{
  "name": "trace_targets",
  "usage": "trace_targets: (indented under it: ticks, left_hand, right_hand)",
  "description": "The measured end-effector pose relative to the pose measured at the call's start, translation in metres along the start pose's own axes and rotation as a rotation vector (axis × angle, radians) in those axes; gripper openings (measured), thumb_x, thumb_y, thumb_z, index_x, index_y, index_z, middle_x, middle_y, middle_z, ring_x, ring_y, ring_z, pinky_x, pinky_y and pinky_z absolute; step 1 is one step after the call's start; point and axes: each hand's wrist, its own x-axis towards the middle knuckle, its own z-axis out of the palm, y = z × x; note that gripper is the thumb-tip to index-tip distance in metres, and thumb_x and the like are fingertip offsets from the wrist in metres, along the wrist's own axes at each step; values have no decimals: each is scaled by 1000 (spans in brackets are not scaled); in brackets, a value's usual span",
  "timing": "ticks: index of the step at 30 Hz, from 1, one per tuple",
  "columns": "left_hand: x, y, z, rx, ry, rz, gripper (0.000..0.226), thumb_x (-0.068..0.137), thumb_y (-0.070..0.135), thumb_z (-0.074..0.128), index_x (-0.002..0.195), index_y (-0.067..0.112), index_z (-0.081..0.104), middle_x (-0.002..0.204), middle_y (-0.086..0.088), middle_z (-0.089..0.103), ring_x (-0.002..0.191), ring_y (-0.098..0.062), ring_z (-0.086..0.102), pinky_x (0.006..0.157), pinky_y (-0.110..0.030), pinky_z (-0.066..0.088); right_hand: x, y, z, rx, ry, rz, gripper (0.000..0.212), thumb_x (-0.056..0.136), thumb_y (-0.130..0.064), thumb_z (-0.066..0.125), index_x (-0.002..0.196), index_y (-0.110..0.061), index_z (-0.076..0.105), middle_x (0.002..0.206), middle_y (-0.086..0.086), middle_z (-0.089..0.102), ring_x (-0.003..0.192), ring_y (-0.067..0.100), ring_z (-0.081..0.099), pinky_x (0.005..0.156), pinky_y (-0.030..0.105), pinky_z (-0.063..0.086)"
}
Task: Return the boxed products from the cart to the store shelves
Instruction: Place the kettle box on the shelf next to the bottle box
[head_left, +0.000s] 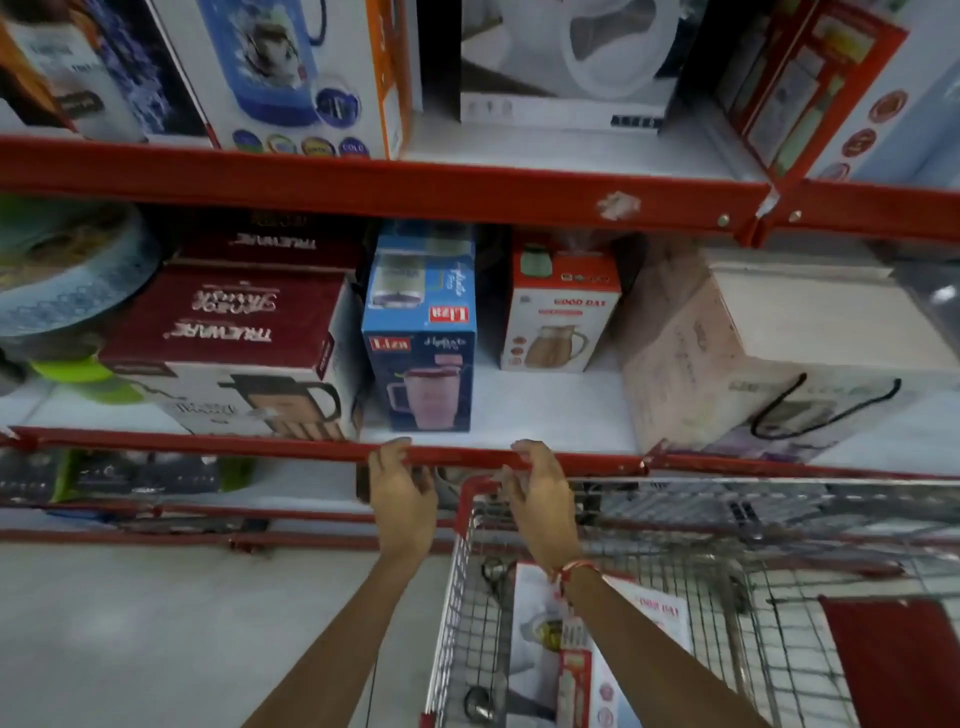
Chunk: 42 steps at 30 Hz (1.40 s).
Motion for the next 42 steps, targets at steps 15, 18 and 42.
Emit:
trace_targets:
  ticks: [15,18,42]
  left_hand:
    - [-230,-21,98,119,-1279,-346,76,90,13,55,147,25,5,137,-12,51,105,-18,55,77,-25,53]
    - [-213,-17,82,94,-1143,-364,54,88,13,57,137,21,38,130,-7,59,113,-21,58,91,-36,55]
    - [-57,101,2,-49,-210,82,32,75,6,73,102,5,56,103,-10,73,91,-20,71,78,-34,60]
  right_hand:
    - [-170,193,-75,55,-182,944,29,88,-11,54,115,-3,53,82,4,62,64,15,54,54,25,45]
    - [-163,181,-79,80,-161,792,38,84,-9,61,122,-13,55,99,1,68,80,18,63,65,33,56]
    - [-31,16,-140,13,355,-45,26,76,-20,76,99,-17,65,88,-2,78,77,5,71,73,25,59]
